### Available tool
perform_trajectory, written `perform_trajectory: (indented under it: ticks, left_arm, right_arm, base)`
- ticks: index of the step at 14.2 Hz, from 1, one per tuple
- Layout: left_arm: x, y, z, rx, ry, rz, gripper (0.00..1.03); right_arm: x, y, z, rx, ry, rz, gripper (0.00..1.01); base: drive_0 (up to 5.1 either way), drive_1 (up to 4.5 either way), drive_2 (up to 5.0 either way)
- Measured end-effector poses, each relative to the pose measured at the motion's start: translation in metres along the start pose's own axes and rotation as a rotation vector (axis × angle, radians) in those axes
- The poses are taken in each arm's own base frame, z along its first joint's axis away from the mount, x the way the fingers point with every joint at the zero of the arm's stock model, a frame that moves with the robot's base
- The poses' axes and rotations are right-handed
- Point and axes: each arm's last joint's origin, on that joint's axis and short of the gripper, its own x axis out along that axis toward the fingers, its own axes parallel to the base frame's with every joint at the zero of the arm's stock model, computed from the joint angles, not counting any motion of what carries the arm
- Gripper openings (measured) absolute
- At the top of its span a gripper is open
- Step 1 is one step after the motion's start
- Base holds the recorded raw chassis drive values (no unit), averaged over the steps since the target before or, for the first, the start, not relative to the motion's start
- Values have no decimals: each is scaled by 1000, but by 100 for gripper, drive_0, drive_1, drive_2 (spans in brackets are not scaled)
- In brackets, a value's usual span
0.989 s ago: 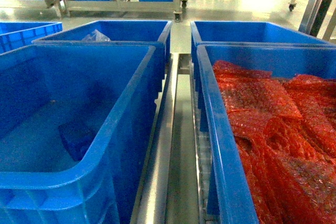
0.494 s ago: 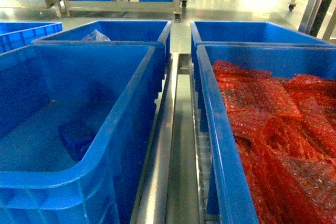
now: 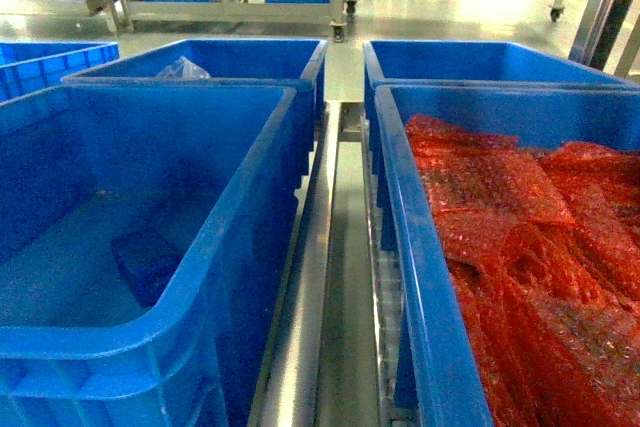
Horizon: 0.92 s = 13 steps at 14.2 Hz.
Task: Pick blue part to blue bin on bottom shelf
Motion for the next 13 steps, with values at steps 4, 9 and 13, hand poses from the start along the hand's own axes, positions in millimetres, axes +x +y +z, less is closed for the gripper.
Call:
perform_trajectory:
  ticks: [4, 9, 13]
  left_arm:
    - [0, 0, 0, 1, 0, 0, 98]
    - [0, 0, 0, 1, 0, 0, 98]
    - [0, 0, 0, 1, 0, 0, 98]
  right_arm:
    - [0, 0, 0, 0, 0, 0, 98]
    - [0, 0, 0, 0, 0, 0, 98]
    - [0, 0, 0, 0, 0, 0, 98]
  base:
    - [0, 0, 0]
    - [0, 0, 0]
    - [0, 0, 0]
